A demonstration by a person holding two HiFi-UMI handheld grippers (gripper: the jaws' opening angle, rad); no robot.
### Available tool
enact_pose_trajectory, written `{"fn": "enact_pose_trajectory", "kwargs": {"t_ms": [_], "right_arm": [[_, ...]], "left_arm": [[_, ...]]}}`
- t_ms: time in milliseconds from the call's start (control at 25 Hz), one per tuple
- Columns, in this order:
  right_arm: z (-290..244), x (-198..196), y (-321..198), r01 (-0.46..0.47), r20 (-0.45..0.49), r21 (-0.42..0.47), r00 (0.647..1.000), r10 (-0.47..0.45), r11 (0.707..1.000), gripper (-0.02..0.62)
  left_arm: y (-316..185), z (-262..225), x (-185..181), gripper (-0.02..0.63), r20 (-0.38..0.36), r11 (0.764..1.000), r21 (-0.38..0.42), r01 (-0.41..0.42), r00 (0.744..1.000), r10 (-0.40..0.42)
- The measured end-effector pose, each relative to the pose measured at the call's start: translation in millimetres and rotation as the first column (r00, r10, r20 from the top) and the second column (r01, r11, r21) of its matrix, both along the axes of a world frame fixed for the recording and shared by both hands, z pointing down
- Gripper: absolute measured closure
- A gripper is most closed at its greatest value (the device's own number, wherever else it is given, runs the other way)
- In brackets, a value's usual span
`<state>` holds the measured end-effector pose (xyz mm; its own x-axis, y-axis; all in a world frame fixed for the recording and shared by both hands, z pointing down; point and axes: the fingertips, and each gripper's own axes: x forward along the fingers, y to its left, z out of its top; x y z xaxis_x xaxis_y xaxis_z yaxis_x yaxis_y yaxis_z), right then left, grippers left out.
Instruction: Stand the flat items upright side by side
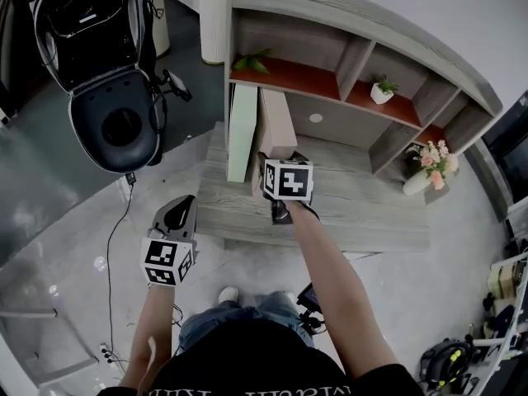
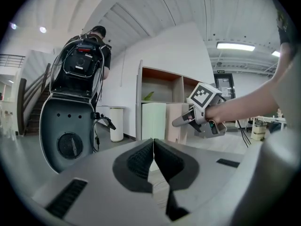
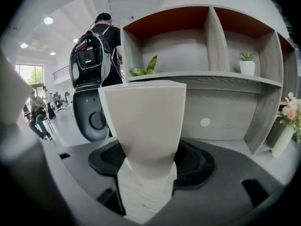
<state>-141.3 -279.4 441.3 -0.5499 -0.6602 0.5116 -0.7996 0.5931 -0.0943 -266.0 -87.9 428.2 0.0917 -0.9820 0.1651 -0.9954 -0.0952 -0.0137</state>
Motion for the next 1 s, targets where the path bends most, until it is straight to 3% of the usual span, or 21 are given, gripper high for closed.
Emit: {"fn": "enact_pose_trajectory", "kwargs": {"t_ms": [200, 360, 640, 1000], "right_arm": [[-3.5, -13.2, -7.3, 0.018, 0.039, -0.003, 0.999, -0.018, 1.000, 0.278], [-8.0, -27.6, 0.2, 0.105, 0.114, -0.019, 0.988, -0.102, 0.994, 0.267], [-3.6, -34.2, 10.6, 0.262, 0.030, 0.022, 0.964, -0.262, 0.965, 0.279], [5.5, -35.9, -18.1, 0.264, 0.032, 0.015, 0.964, -0.265, 0.964, 0.284]], "left_arm": [[-2.8, -2.6, -0.4, 0.592, 0.006, 1.000, -0.002, 0.004, 1.000, -0.004], [0.2, -1.8, 0.3, 0.592, 0.013, 1.000, -0.009, 0.002, 1.000, -0.002], [3.9, 5.6, 0.1, 0.592, 0.009, 1.000, -0.013, 0.002, 1.000, -0.002], [-6.9, 16.8, 0.5, 0.592, 0.012, 1.000, -0.028, 0.006, 1.000, -0.005]]}}
